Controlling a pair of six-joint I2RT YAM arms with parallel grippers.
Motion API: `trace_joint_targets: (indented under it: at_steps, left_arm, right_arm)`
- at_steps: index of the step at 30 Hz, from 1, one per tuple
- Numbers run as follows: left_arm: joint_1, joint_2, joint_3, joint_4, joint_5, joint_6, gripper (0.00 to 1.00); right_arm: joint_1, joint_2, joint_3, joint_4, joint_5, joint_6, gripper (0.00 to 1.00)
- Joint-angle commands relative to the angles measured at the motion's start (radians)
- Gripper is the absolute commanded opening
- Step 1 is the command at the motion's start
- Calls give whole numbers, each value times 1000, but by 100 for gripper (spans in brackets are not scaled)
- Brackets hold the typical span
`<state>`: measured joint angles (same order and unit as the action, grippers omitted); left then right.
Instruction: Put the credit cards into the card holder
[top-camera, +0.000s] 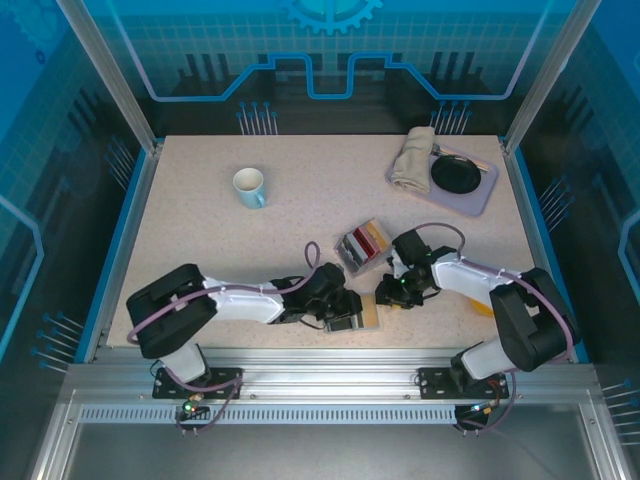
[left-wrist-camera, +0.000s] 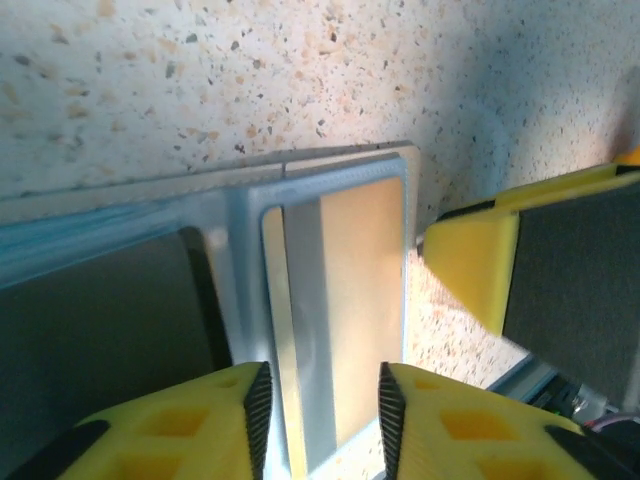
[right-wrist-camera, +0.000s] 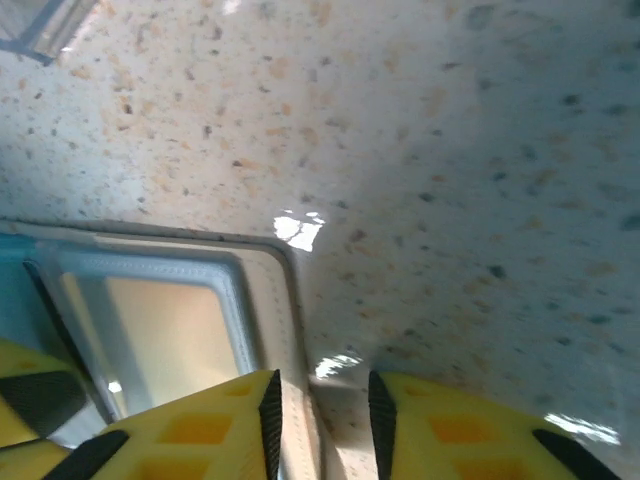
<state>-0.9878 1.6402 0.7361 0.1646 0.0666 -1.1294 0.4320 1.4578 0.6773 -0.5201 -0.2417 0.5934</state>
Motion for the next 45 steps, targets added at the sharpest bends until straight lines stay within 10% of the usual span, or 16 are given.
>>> trace_joint_targets:
  at_steps: [1, 9, 23, 45]
  left_arm:
    - [-8, -102, -12, -141, -56, 56, 44]
    - [17, -235, -49, -314, -139, 71, 55]
    - [115, -206, -147, -215, 5, 17, 64]
    - [126, -152, -82, -129, 76, 34, 34]
  right_arm:
    - [1, -28, 24, -138, 126, -16, 37]
    - [8, -102, 52, -232, 203, -25, 42]
    - [17, -99, 30, -202, 136, -30, 12]
    - [19, -73, -4, -143, 97, -21, 8]
